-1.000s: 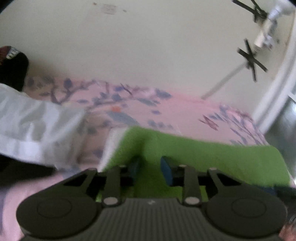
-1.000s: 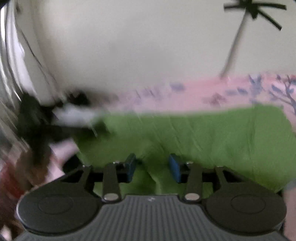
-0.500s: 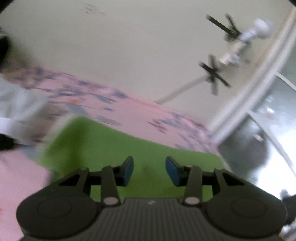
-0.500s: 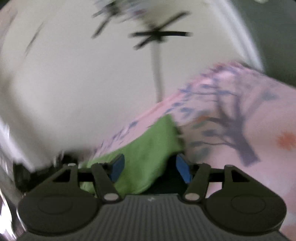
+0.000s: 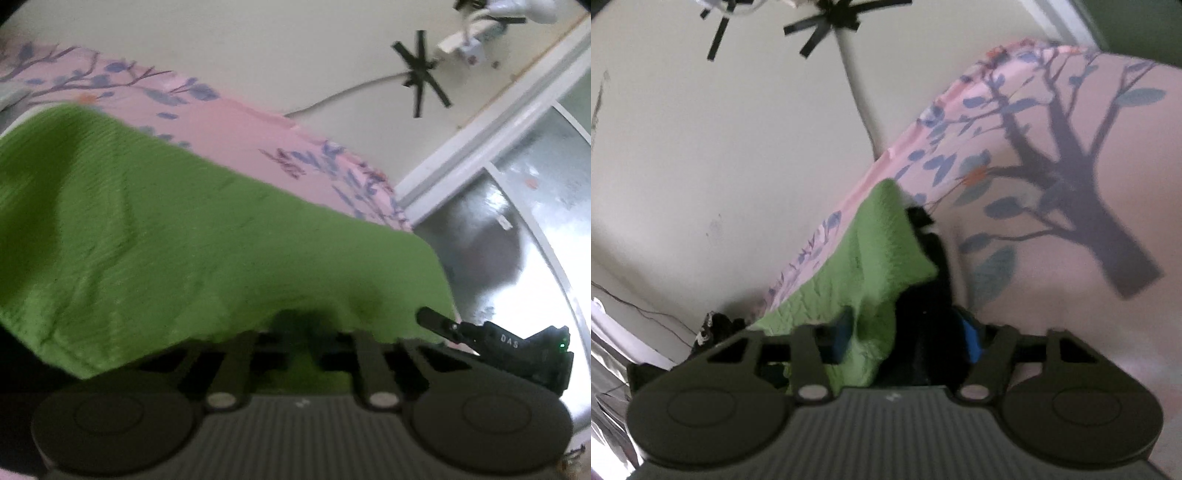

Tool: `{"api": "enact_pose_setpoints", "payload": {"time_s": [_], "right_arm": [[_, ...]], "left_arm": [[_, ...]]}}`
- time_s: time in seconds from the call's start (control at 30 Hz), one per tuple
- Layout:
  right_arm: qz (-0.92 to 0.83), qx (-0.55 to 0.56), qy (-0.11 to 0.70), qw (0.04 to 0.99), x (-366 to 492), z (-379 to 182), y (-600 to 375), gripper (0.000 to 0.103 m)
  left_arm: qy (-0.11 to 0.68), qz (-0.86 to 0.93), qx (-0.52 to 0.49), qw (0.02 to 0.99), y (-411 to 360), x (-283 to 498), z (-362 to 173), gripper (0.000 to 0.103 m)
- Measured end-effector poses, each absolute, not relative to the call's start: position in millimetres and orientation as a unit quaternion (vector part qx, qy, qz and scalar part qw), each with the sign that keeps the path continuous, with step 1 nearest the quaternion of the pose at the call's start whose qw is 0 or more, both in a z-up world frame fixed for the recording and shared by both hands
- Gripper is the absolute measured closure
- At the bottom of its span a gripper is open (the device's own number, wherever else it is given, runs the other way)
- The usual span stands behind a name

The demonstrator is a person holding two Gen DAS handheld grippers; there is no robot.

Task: Fold small clothes
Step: 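Fold the green garment in half with both grippers and lower it onto the bed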

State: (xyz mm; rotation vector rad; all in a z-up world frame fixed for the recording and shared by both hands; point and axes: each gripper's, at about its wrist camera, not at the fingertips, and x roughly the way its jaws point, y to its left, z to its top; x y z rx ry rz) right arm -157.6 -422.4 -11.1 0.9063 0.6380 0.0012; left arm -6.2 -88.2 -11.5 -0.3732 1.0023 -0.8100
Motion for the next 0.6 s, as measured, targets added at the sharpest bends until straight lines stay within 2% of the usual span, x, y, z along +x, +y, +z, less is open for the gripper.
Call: {"api": "enact_pose_setpoints", "payload": {"time_s": [0.17,0.3,0.43,0.5,0.6], "right_arm": [[0.024,0.458,0.291,0.84,-147.7,6.7,-416.1,0.07],[0.093,0.363,0.259,0.89,-134.8,77.0,-367.9,0.071],[0.15,0.246,0.285,0.914,-103.5,109.9,-293.6,0.071],[0.174,0.203,0.301,0.915,-88.7,111.5,-258.9,0.071],[0.201,0.156,0.323,0.912,-68.1,103.6,-211.9,0.071]], "left_arm": [[0.463,-0.38,-0.188,0.778,-84.4,-3.4,-16.9,0.097],[0.454,-0.377,-0.173,0.788,-86.0,-9.6,-13.2,0.097],[0.435,-0.383,-0.2,0.79,-56.8,-16.9,0.0,0.095],[0.398,-0.372,-0.211,0.811,-21.6,-25.8,12.5,0.092],[0.356,-0.32,-0.221,0.85,35.8,-36.5,26.1,0.077]]}}
